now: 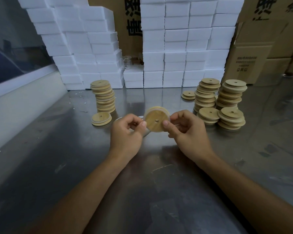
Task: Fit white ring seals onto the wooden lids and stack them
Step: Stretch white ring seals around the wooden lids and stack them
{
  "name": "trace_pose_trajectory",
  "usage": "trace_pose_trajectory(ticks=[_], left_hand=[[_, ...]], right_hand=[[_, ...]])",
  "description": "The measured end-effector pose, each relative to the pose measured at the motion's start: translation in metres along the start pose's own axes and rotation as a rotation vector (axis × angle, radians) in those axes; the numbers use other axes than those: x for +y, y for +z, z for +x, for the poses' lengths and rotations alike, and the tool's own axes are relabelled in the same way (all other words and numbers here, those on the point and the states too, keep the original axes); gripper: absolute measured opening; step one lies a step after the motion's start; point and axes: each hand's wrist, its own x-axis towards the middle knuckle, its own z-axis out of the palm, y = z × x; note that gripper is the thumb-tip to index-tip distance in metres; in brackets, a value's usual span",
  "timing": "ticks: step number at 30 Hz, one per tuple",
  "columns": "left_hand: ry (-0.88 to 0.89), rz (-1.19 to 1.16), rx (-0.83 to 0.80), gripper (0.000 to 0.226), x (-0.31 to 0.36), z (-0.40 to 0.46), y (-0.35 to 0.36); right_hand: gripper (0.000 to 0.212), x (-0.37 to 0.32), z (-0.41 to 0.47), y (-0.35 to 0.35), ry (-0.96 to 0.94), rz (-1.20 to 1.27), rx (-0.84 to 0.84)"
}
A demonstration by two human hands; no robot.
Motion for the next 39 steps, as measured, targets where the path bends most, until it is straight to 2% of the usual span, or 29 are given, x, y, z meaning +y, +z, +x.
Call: trace_pose_trajectory(ticks=[4,6,9,13,17,22,25,28,36,39], left_hand=[[-0.219,-0.235,0.011,0.025,0.009,-0.006,0.010],[-0.302,-0.282,0.012,0.023,0.010,-0.009,0.015],[-0.357,-0.302,0.014,0.022,0.009,-0.011,0.017],[-0.349,-0.286,-0.045,0.021,0.009,-0.011,0.016],[-0.224,-0.211,-0.040,0.020,0.011,-0.012,0.015],[-0.037,-0.090,-0.019,0.020,0.009,-0.012,0.012],[0.168,0.047,-0.021,0.023,0.008,-0.012,0.009],[0.358,0.219,-0.114,0.019,0.005,-0.016,0.010],[0.412,0.265,-0.055,0.014,0.003,-0.014,0.005],[0.393,0.275,-0.127,0.005,0.003,-0.011,0.003]], right_hand=[[0.014,-0.006,0.001,0.002,0.091,0.272,0.078],[0.016,-0.006,-0.001,0.002,0.123,0.324,0.087],[0.021,-0.006,-0.003,0.004,0.123,0.338,0.119],[0.017,-0.007,-0.001,0.003,-0.032,0.207,0.152],[0.024,-0.008,0.000,0.000,-0.226,-0.030,0.155],[0.021,-0.005,-0.001,-0.004,-0.333,-0.175,0.147],[0.015,-0.002,-0.002,-0.004,-0.407,-0.296,0.100],[0.013,0.000,-0.001,-0.006,-0.470,-0.374,0.064],[0.006,0.000,-0.001,-0.006,-0.504,-0.401,0.024],[0.008,0.002,-0.001,-0.007,-0.480,-0.389,0.020]])
